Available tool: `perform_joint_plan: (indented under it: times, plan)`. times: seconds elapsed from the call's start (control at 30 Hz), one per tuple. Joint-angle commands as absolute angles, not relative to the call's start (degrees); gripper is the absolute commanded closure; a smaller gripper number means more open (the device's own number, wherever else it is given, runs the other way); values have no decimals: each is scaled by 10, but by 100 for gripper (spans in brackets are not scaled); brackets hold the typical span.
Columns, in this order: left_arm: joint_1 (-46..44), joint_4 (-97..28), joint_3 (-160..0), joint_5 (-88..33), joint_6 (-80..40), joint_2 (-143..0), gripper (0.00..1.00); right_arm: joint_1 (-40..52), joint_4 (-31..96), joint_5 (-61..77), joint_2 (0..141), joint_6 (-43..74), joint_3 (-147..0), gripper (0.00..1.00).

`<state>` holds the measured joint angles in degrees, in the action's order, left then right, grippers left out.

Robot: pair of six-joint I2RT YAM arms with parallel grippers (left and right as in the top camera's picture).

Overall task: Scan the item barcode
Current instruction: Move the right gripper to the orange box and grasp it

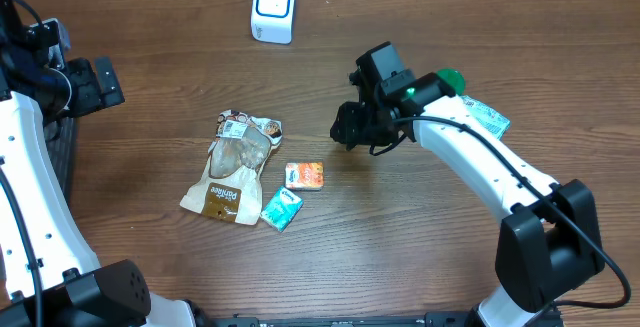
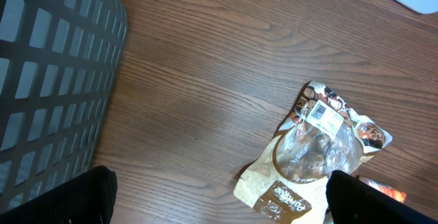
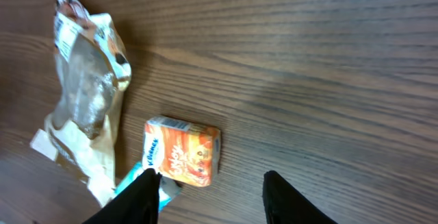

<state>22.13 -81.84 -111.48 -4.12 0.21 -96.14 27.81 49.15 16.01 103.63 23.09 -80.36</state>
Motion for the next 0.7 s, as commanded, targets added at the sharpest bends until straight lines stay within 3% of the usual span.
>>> perform_joint_plan:
  times: [0.0,0.4,0.67]
  plan:
    - [220,-818,-1121,-45,12,-960,1,307,476,155,1053,247,-794,55]
    - [220,-818,-1121,-45,12,-960,1,429,396,171,1137,288,-795,57]
    - [220,-818,-1121,-45,12,-960,0,439,406,172,1149,305,-795,64]
